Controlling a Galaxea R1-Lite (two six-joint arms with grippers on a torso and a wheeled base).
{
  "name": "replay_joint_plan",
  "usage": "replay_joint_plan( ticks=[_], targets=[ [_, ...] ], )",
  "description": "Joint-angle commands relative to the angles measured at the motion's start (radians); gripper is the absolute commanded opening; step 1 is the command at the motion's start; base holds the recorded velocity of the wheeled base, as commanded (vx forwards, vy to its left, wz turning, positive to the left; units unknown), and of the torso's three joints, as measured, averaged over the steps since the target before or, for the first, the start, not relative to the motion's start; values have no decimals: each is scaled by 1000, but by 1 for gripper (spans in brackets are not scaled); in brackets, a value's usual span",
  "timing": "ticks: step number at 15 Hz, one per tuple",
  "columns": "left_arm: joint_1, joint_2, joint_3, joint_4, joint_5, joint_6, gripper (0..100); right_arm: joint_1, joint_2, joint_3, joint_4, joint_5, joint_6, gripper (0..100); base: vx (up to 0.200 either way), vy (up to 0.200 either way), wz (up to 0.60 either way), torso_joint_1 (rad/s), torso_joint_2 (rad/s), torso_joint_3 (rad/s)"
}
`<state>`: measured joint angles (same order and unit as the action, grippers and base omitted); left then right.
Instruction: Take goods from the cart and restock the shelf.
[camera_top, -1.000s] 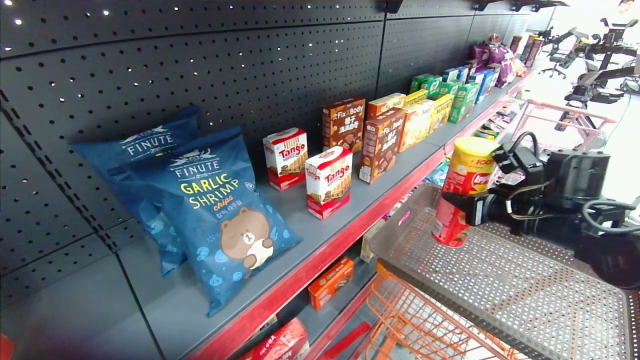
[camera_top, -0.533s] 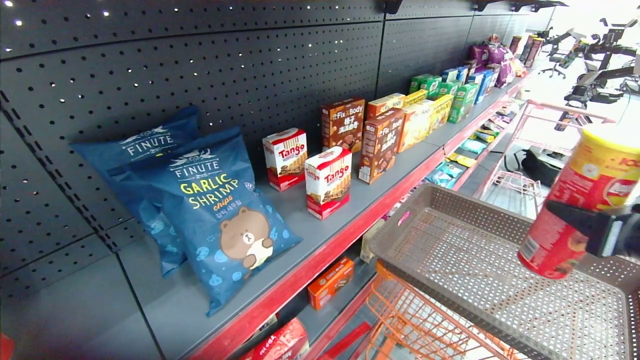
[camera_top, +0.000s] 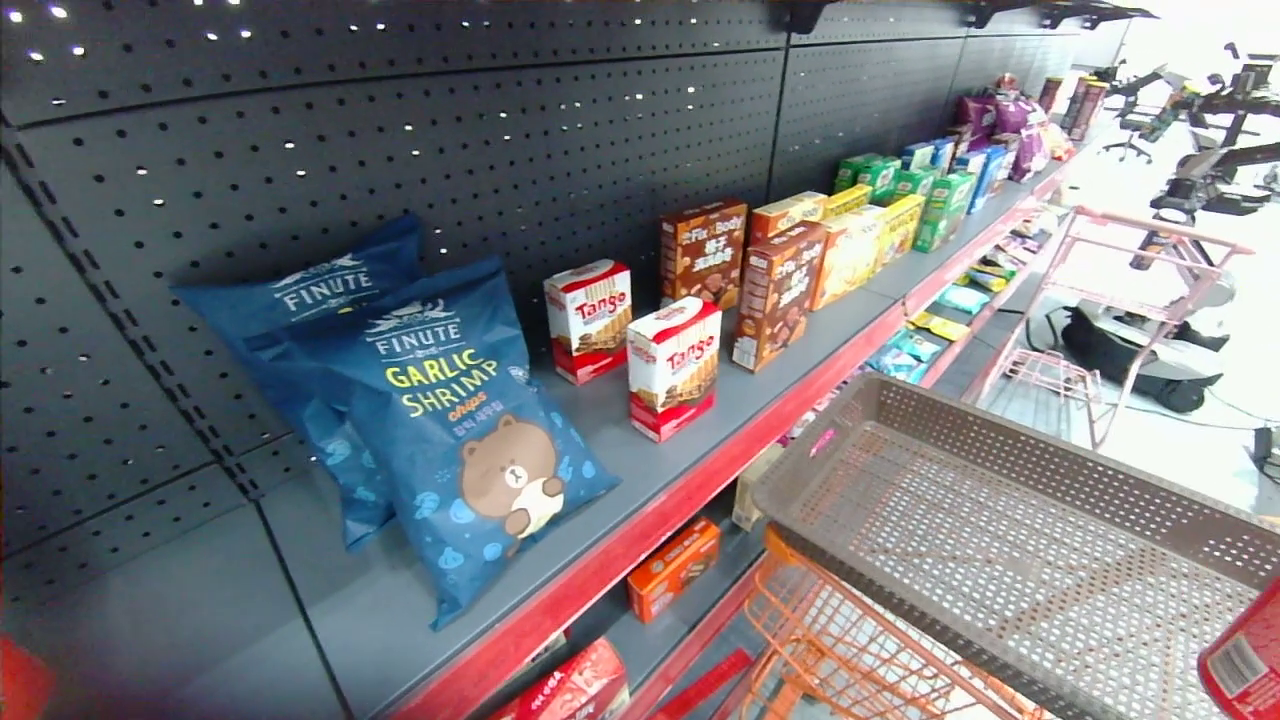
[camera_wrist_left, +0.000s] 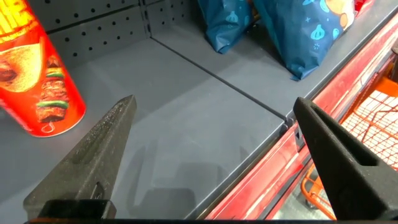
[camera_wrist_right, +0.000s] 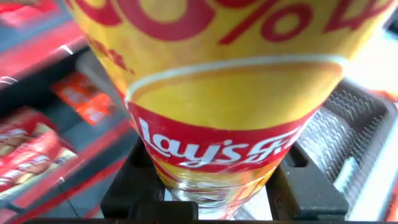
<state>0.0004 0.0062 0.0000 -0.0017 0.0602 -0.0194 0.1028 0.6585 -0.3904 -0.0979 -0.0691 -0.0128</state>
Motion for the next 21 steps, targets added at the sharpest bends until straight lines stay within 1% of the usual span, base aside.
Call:
replay_joint_plan(
  ticks=[1,7,14,18,19,21],
  targets=[
    [0,0,0,2,1,-1,100,29,-91,13,20,2,-1,0,0,0,600,-7,2,12],
    [-2,0,0,2,1,-1,100,74,-106,22,20,2,-1,0,0,0,600,1,3,3],
    [0,0,0,2,1,-1,100,77,-106,19,20,35,-3,0,0,0,600,3,1,4],
    [-2,1,0,2,1,-1,100,103,-106,19,18,45,-4,0,0,0,600,1,2,2],
    [0,0,0,2,1,-1,100,104,-106,18,18,48,-4,0,0,0,0,0,0,0],
    [-2,0,0,2,1,-1,100,121,-111,1,12,109,-4,0,0,0,0,0,0,0]
  ],
)
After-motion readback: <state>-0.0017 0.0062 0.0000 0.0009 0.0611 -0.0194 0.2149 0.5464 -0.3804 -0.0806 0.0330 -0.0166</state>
